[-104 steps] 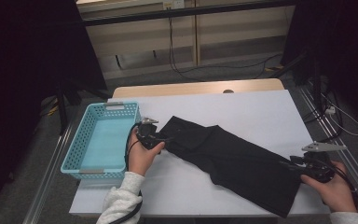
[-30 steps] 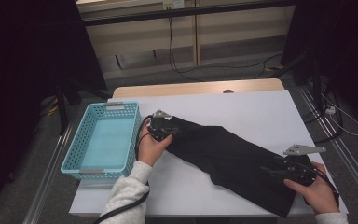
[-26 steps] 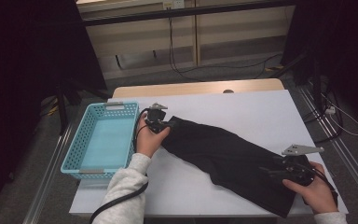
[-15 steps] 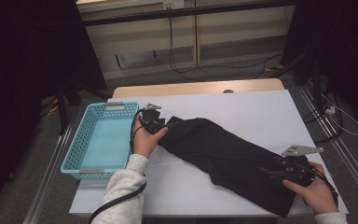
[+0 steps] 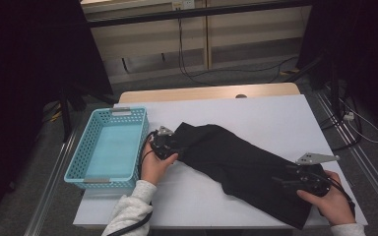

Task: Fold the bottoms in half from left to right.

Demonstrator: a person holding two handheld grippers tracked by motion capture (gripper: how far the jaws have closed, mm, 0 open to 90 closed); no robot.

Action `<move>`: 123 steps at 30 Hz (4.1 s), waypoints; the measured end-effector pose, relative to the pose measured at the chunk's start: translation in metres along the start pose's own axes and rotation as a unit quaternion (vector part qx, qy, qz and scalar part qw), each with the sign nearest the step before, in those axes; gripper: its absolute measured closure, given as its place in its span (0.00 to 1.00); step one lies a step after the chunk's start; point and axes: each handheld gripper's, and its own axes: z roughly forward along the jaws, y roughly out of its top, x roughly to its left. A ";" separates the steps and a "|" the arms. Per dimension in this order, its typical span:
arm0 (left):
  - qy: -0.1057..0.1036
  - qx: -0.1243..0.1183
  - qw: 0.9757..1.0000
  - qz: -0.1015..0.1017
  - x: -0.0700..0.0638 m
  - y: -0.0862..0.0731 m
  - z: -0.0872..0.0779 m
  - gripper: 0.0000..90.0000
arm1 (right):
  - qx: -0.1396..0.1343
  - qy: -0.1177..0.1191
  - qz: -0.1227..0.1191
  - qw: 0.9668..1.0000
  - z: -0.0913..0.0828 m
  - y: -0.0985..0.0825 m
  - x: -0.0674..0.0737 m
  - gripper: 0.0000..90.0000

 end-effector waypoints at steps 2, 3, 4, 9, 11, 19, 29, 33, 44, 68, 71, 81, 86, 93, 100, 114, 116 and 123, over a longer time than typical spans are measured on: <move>0.012 -0.003 1.000 0.000 0.001 -0.001 0.001 0.66 | 0.001 -0.001 0.000 1.000 0.000 0.000 0.000 0.32; 0.016 0.003 1.000 -0.004 0.001 0.000 0.000 0.70 | 0.001 -0.002 0.000 1.000 0.000 0.000 0.000 0.32; 0.019 0.008 1.000 -0.008 0.001 0.001 0.000 0.75 | 0.000 -0.002 0.000 1.000 0.000 0.000 0.001 0.32; -0.007 0.031 0.998 -0.054 0.009 0.010 -0.010 0.96 | 0.000 0.001 -0.004 1.000 0.000 0.001 0.002 0.32; -0.004 0.024 0.998 -0.065 0.013 0.017 -0.018 0.97 | -0.001 0.003 -0.004 1.000 0.000 0.001 0.002 0.32; 0.028 -0.029 0.994 -0.105 0.038 0.037 -0.039 0.89 | -0.008 0.018 -0.017 1.000 0.005 0.007 0.013 0.32; 0.026 -0.021 0.996 -0.081 0.032 0.029 -0.027 0.35 | -0.020 0.044 -0.048 0.998 0.026 0.021 0.051 0.33; 0.027 -0.026 0.997 -0.063 0.023 0.025 -0.032 0.28 | -0.022 0.054 -0.046 0.997 0.039 0.030 0.070 0.40; 0.019 -0.019 0.998 -0.063 0.015 0.013 -0.032 0.24 | -0.013 0.088 -0.030 0.996 0.070 0.051 0.108 0.52; 0.062 0.020 0.996 -0.061 0.014 -0.003 -0.016 0.31 | 0.019 0.121 -0.129 0.984 0.064 0.037 0.125 0.66; 0.062 0.024 0.996 -0.057 0.015 -0.003 -0.015 0.30 | 0.005 0.111 -0.118 0.987 0.056 0.038 0.117 0.60; 0.063 0.029 0.996 -0.060 0.016 -0.006 -0.010 0.29 | -0.014 0.002 -0.067 0.998 0.023 0.030 0.049 0.50; 0.061 0.027 0.996 -0.062 0.016 -0.006 -0.010 0.28 | -0.012 -0.055 -0.028 0.998 0.010 0.022 0.012 0.51; 0.056 0.026 0.996 -0.063 0.014 -0.005 -0.010 0.27 | 0.006 -0.102 0.021 0.995 -0.002 0.006 -0.025 0.58; 0.054 0.026 0.996 -0.065 0.015 -0.005 -0.010 0.27 | 0.028 -0.096 0.045 0.994 -0.003 -0.004 -0.037 0.64; 0.048 0.010 0.997 -0.067 0.013 0.000 -0.013 0.24 | 0.035 -0.058 0.077 0.995 -0.011 -0.007 -0.038 0.98; 0.049 0.009 0.997 -0.066 0.014 0.000 -0.013 0.24 | 0.037 -0.065 0.073 0.995 -0.013 -0.008 -0.041 0.98; 0.061 0.004 0.995 -0.073 0.019 -0.001 -0.012 0.22 | 0.040 -0.089 0.065 0.993 -0.016 -0.008 -0.045 0.98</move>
